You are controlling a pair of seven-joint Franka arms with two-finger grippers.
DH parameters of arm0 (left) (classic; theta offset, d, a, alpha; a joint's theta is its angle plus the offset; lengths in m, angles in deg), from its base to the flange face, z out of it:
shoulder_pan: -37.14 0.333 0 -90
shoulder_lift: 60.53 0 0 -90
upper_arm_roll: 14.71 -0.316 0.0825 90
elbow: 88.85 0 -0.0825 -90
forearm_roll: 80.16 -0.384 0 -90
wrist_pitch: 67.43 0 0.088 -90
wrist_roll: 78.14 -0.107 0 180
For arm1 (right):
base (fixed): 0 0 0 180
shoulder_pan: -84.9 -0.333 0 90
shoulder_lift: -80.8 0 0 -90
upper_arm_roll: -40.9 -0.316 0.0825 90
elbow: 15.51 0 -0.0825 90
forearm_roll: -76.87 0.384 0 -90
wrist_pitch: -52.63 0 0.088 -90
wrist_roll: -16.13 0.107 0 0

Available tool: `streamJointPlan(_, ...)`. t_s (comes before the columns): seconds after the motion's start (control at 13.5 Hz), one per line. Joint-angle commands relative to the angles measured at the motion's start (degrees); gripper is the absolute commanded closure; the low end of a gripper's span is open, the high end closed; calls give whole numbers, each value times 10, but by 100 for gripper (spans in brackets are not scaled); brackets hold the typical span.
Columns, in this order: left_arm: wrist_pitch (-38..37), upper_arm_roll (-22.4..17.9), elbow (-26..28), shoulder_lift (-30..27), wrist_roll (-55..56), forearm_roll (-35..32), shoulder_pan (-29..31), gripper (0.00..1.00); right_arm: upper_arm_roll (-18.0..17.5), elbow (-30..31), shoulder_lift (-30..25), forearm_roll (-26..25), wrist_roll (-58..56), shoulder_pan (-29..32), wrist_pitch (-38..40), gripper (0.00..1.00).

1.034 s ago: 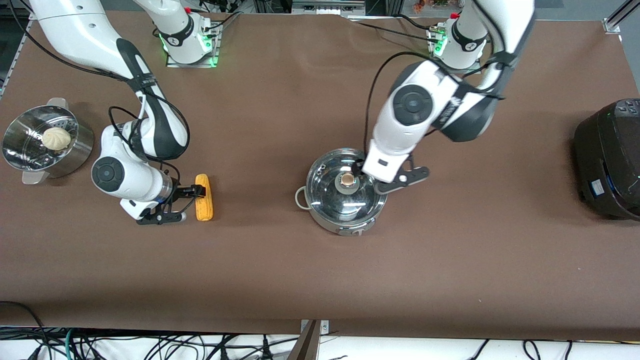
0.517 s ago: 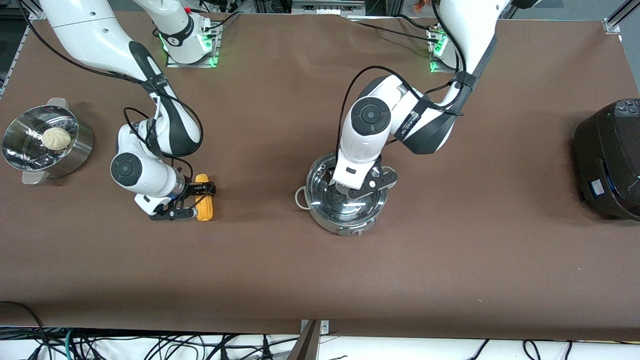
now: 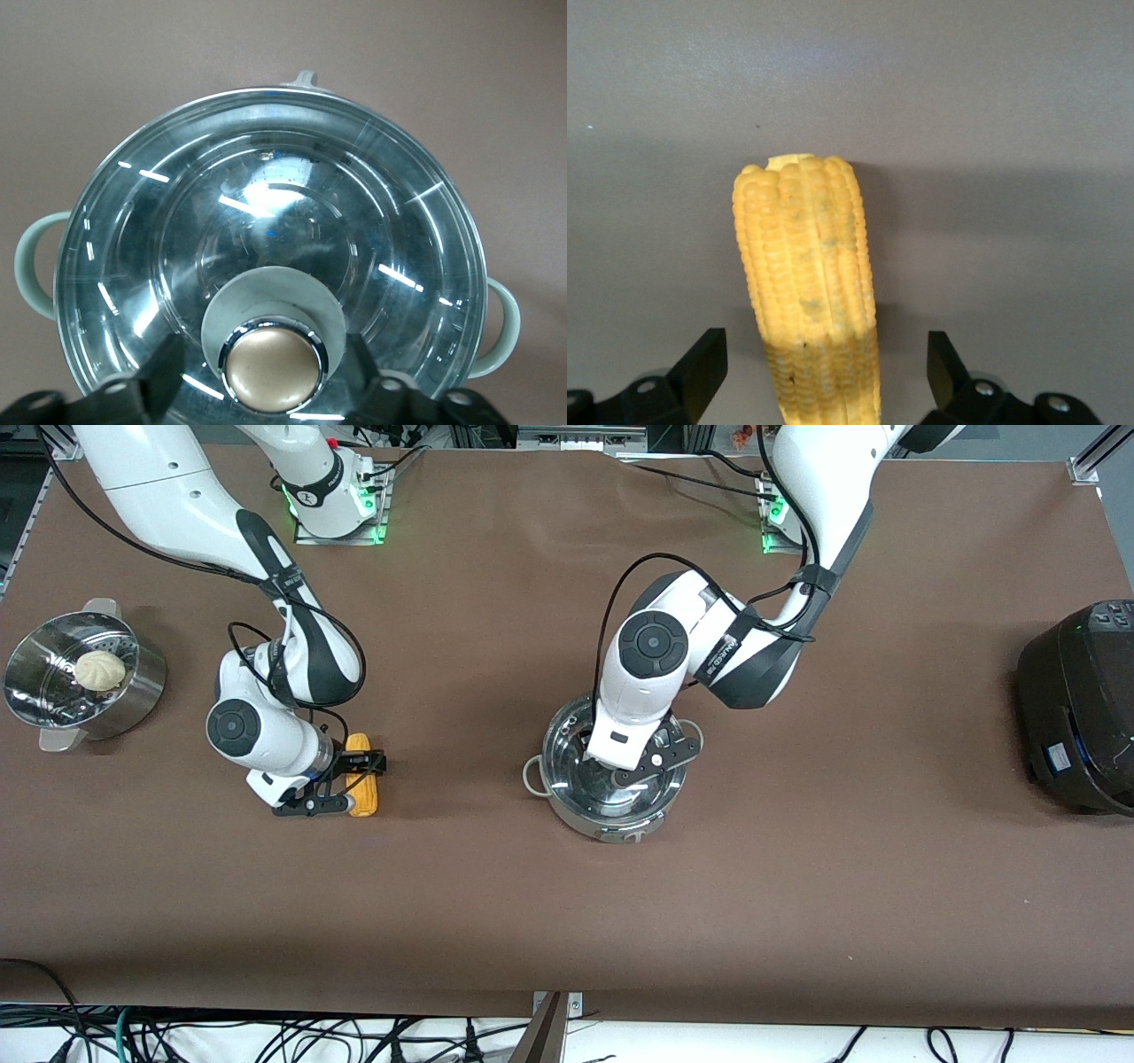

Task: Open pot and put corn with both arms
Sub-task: 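Lift the glass lid off the pot with the left gripper and set it down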

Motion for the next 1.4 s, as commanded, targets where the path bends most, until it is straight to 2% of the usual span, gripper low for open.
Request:
streamJointPlan(0.0,-12,-7,-20,11,6,-19,-10,66,-1,5,0,8,2,1,-21,1)
streamJointPlan(0.15,-12,-6,-17,12,6,-35,-10,75,-1,2,1,7,1,1,-21,19)
streamJointPlan(0.22,-12,-5,-17,12,7,-38,-10,93,-1,0,1,7,1,2,-21,32)
streamJointPlan(0.3,-14,-5,-18,9,7,-38,-10,100,-1,0,1,7,0,2,-21,44)
streamJointPlan(0.44,-22,-5,-17,-14,4,-41,-3,100,-1,-1,1,7,0,2,-21,55)
streamJointPlan(0.59,-71,-5,-15,-48,-19,-39,19,100,-1,-4,0,7,1,1,-20,57)
streamJointPlan(0.81,-120,-4,5,-118,-116,-10,81,100,-1,-7,-4,7,-2,2,-18,57)
streamJointPlan(1.03,-121,-5,110,-210,-294,12,177,100,-1,-17,-39,7,-4,2,12,57)
streamJointPlan(1.18,-120,-11,156,-240,-390,13,225,100,-8,-39,-78,9,-2,0,64,57)
streamJointPlan(1.33,-100,-44,192,-248,-454,15,238,100,-37,-122,-91,17,34,0,179,57)
